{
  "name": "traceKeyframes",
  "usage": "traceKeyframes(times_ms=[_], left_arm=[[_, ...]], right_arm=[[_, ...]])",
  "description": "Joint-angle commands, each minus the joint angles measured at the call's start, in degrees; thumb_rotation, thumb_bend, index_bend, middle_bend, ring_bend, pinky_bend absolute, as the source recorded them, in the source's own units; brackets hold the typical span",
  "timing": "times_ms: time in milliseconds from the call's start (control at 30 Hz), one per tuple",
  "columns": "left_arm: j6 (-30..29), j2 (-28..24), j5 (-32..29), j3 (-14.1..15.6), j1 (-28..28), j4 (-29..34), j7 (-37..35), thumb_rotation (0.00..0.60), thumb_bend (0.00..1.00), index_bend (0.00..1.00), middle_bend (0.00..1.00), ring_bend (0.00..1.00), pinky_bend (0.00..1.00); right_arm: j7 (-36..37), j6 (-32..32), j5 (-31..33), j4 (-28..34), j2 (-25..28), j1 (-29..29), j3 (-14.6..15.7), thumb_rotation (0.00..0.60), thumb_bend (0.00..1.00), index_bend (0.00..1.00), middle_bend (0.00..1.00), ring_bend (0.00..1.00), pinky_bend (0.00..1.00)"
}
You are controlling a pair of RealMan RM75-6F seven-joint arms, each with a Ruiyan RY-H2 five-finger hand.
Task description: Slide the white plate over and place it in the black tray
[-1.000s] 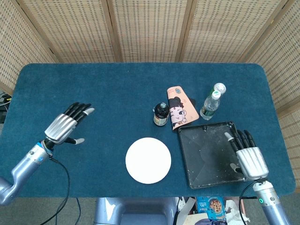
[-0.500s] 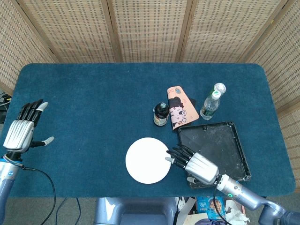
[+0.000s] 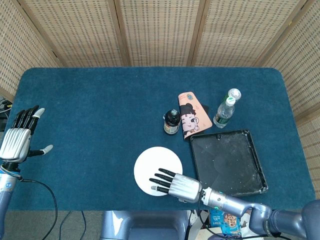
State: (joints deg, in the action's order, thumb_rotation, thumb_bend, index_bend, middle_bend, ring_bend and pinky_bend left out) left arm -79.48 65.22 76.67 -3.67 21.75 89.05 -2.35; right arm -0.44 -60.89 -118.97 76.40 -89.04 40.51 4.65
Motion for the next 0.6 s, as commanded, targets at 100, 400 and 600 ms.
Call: traceKeyframes(times_ms=[100,400,600], left_arm=[[0.5,0.2,0.1,-0.6,-0.3,-0.4,-0.1,0.600,0.00,0.00,0.00,0.00,0.00],[1.3,0.4,0.7,-1.5,-0.8,-0.5,0.0,0.600,0.00,0.00,0.00,0.00,0.00],[2.0,0.6,0.8,-1.9,-1.0,-0.6,0.0,0.600,0.00,0.00,0.00,0.00,0.00]], right_arm=[[-2.0,1.3,1.0,-1.5,-2.0,0.8,0.9,0.600,0.00,0.14,0.00,0.00,0.00],[-3.7,0.9,2.7,-4.3,-4.9,1.7,1.3,0.600,0.00,0.14,0.00,0.00,0.00],[-4.8,0.6,4.0,-6.1,-6.8,2.1,1.2,0.600,0.00,0.15,0.00,0.00,0.00]])
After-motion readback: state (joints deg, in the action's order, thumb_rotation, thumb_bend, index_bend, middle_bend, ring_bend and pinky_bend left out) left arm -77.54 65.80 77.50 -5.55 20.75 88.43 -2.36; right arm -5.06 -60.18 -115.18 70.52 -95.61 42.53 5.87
